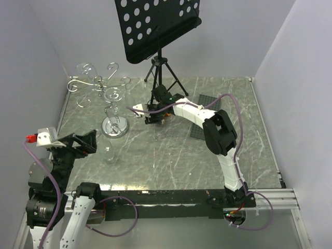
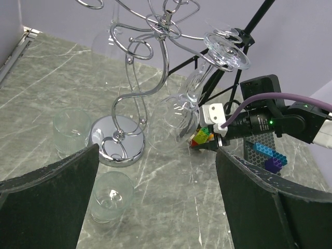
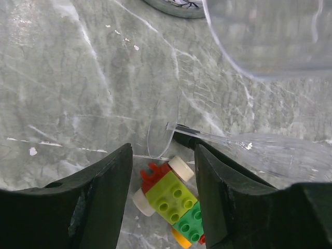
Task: Place the wine glass upside down on the wine glass rack
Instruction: Pick up the wine glass at the center of the board.
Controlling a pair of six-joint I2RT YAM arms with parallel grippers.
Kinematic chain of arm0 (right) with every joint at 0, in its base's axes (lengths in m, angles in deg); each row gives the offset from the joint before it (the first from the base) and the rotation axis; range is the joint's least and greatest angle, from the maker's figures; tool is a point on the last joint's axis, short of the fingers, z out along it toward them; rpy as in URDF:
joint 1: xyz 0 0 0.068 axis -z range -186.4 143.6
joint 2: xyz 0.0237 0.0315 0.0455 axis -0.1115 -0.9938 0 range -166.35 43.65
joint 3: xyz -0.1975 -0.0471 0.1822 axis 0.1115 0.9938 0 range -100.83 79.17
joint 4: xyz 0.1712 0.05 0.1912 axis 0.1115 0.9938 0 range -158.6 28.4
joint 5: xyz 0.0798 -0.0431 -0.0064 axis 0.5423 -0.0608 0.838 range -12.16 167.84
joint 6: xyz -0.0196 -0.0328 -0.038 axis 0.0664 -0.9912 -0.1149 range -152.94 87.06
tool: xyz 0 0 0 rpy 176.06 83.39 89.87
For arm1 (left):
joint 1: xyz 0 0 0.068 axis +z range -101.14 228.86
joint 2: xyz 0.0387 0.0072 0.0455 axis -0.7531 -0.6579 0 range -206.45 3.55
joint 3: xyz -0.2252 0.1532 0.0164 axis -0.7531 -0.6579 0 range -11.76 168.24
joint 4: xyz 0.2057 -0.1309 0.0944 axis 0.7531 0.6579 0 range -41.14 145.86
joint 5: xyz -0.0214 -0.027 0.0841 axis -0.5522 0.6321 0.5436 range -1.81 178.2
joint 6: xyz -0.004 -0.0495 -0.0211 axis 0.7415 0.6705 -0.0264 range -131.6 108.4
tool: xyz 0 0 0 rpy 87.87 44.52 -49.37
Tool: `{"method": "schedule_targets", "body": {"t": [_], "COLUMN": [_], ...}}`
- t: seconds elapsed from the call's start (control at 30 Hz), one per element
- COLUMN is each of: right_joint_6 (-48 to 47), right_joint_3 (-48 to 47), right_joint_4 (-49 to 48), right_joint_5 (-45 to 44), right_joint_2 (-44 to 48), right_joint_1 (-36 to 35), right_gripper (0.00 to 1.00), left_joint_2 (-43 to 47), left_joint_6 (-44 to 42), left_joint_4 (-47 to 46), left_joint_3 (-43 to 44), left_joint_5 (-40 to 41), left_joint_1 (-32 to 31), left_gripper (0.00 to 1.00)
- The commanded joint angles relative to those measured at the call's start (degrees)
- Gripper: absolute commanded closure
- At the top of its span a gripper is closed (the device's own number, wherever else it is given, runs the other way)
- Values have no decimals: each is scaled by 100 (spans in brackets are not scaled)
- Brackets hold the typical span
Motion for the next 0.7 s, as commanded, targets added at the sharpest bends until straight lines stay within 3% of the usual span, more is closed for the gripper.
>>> {"method": "schedule_targets", "body": {"t": [0.0,0.3,0.67], "right_joint_6": [-6,-23,161], "right_joint_3": [-297,-420,-358], "right_joint_4": [-168,-185,-185], "right_joint_5": [-27,-80,-80], "right_joint_2": [-225,-409,-445], "right_joint_1": [-61,-96,-96], "right_gripper": [43,51,76], "left_joint_2": [-35,-35,-26], "left_joint_6": [71,115,177], "left_joint_4": [-233,-241,-268], "left_joint_3": [29,21,47], "left_joint_5": [-8,-34,-105], "left_joint_1": [22,31,22], "left_gripper": [3,3,3]}}
